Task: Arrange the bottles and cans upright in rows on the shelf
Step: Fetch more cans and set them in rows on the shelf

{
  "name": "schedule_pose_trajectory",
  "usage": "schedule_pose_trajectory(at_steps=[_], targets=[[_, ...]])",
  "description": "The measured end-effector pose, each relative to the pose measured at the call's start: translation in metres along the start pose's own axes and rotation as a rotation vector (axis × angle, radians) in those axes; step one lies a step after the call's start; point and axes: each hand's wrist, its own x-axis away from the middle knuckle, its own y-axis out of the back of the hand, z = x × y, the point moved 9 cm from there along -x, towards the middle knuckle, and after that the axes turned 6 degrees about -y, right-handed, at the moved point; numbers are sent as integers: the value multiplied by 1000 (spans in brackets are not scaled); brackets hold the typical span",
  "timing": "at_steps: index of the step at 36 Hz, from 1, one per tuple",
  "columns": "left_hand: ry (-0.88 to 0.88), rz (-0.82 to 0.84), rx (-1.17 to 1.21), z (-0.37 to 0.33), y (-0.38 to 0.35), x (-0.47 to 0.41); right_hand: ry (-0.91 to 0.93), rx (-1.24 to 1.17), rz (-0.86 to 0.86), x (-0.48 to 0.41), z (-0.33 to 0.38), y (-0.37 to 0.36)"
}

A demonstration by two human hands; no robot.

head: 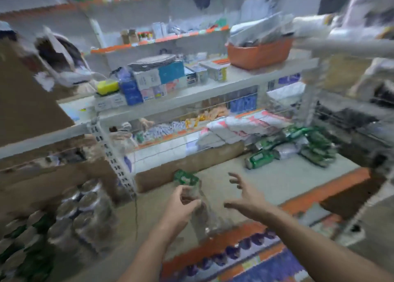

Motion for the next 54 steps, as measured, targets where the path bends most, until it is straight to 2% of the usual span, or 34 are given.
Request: schedule_pose_trajectory(at_steps=[5, 11, 20, 30, 36, 40, 43, 46, 48, 54], targets=[[-59, 125, 19, -39, -84, -26, -153, -49, -126, 17, -61, 84], [-109, 265, 7, -66, -147, -50, -250, -76, -225, 20, -106, 125], [-154, 383, 13, -70, -186, -110, -340, -80, -245, -15, -133, 153], [-133, 382, 39, -75, -215, -163, -389, 11, -217, -60, -147, 180], [-119, 344, 39, -92, -250, -185, -322, 136, -198, -99, -161, 213], [-44, 280, 48, -100, -275, -205, -276, 248, -146, -136, -172, 241], [-19, 216, 16, -102, -289, -217, -163, 525, -95, -165, -177, 252], [-5, 188, -18, -102, -299, -226, 48, 778, -39, -190, -169, 248], [8, 163, -22, -103, -299, -229, 111, 798, 1, -205, -168, 241], [95, 36, -48, -88, -275, -229, 140, 805, 34, -232, -170, 233]])
